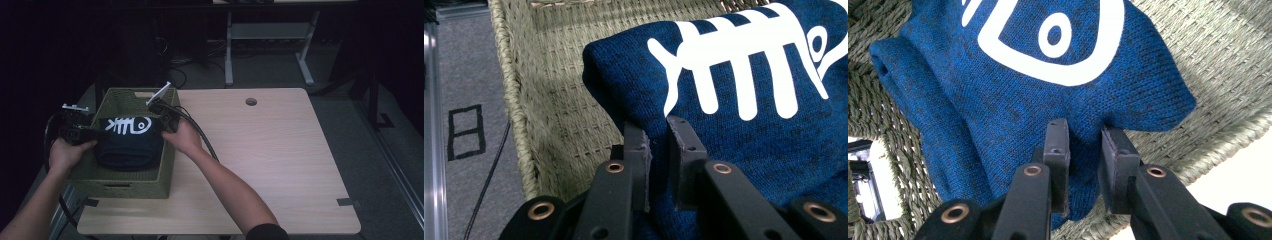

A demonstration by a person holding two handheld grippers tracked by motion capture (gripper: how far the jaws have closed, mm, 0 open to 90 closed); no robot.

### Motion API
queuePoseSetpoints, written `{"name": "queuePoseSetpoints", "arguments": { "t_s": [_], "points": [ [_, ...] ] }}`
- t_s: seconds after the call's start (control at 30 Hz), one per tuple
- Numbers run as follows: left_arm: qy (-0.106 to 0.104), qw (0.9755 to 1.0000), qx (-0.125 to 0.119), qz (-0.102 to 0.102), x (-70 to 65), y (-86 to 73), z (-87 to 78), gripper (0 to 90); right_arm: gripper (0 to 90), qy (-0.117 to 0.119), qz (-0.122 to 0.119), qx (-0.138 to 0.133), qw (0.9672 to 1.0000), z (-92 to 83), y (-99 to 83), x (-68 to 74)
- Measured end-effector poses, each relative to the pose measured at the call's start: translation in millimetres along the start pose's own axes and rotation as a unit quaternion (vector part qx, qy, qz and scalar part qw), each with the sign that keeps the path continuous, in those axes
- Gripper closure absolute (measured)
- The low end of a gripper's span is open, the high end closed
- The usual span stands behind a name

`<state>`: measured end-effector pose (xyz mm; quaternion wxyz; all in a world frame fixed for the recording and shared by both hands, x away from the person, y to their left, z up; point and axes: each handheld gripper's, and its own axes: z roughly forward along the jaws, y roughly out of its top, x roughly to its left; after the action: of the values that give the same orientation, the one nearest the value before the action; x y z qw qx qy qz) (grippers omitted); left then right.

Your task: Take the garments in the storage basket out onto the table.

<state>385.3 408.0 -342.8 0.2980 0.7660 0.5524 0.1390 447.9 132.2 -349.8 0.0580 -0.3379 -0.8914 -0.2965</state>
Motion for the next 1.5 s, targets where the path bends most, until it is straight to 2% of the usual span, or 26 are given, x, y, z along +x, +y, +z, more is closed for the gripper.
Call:
{"name": "queuePoseSetpoints", "arguments": {
  "t_s": [0.23,0.43,0.63,0.67,0.7,0.73,0.87,1.03,1.23,1.5],
  "points": [
    [0.004,1.0,0.004,0.007,-1.0,0.9,4.0,80.4,74.3,-0.003,0.0,0.002,1.0,-0.5,-0.6,-0.6],
    [0.006,1.0,0.005,0.005,0.8,-0.6,6.1,80.3,73.3,-0.006,-0.005,0.006,1.0,0.3,-0.3,1.8],
    [0.019,0.9996,0.017,0.012,3.9,-2.0,8.8,80.0,75.2,-0.01,-0.007,0.009,0.9999,1.1,-0.5,1.2],
    [0.018,0.9996,0.019,0.012,4.1,-2.4,9.9,79.2,75.2,-0.011,-0.008,0.009,0.9999,1.1,-0.4,0.9],
    [0.026,0.9992,0.025,0.013,3.9,-2.3,11.8,76.7,75.2,-0.012,-0.007,0.009,0.9999,1.0,-0.4,0.4],
    [0.039,0.9987,0.028,0.017,3.3,-1.8,12.5,70.4,75.1,-0.011,-0.005,0.009,0.9999,0.5,-0.5,-0.3],
    [0.04,0.9989,0.012,0.022,3.3,0.4,10.1,63.9,75.0,-0.012,-0.005,0.004,0.9999,-1.3,-0.5,-0.2],
    [0.031,0.9994,-0.007,0.014,3.1,4.5,2.7,63.7,74.6,-0.01,-0.003,-0.006,0.9999,-6.6,0.8,0.4],
    [0.021,0.9995,-0.024,0.005,0.7,1.9,-1.0,64.2,72.6,-0.002,0.003,-0.017,0.9998,-14.4,0.0,-1.9],
    [0.016,0.9993,-0.033,0.01,-11.4,1.1,-12.5,64.4,69.3,0.011,0.004,-0.034,0.9993,-27.5,-2.2,-4.7]
  ]
}}
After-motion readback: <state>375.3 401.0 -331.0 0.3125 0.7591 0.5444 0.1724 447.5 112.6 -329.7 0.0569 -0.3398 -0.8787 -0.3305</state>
